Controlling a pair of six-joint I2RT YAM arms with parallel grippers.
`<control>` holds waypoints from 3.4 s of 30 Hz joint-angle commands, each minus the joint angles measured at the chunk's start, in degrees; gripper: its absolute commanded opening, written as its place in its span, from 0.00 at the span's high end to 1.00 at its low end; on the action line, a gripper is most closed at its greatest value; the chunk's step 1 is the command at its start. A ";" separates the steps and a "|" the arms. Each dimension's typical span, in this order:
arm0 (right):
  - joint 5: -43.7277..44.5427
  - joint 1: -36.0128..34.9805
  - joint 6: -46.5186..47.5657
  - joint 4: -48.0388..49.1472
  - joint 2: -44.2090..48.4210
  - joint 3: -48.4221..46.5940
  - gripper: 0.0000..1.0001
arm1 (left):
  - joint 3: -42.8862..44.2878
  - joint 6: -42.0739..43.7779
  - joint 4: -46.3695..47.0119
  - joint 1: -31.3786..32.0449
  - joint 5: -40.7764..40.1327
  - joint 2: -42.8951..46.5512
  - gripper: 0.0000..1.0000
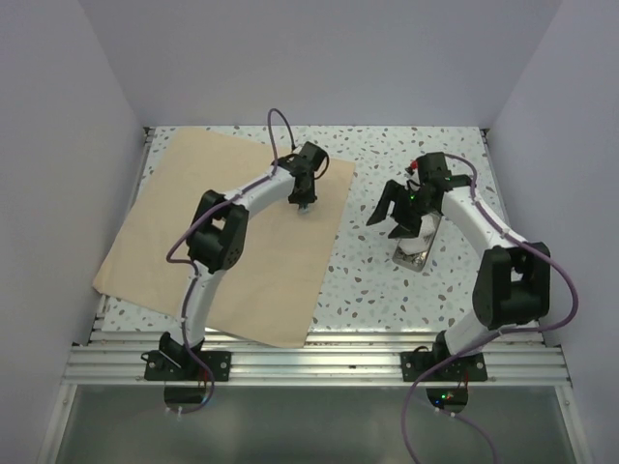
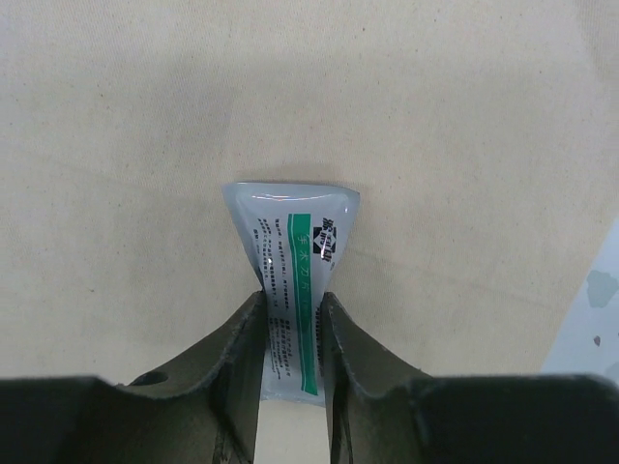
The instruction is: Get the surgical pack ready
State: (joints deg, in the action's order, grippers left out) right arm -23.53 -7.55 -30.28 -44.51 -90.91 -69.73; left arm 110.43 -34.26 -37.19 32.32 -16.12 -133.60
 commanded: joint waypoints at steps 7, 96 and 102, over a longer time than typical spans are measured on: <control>-8.64 -4.22 -22.26 21.73 -9.89 -5.06 0.25 | -11.63 7.10 5.28 -0.06 13.12 18.53 0.71; 23.27 15.90 10.42 -9.11 -8.58 -10.08 0.41 | -36.45 17.74 2.04 -4.02 22.00 22.79 0.64; 22.57 15.99 10.15 -7.18 -9.71 -6.56 0.52 | -29.14 16.77 2.04 -2.26 26.93 14.96 0.66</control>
State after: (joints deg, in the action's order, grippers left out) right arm -2.26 8.27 -18.70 -51.46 -100.84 -77.71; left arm 79.37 -16.93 -35.70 28.71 6.76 -113.93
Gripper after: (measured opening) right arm 0.499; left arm 0.345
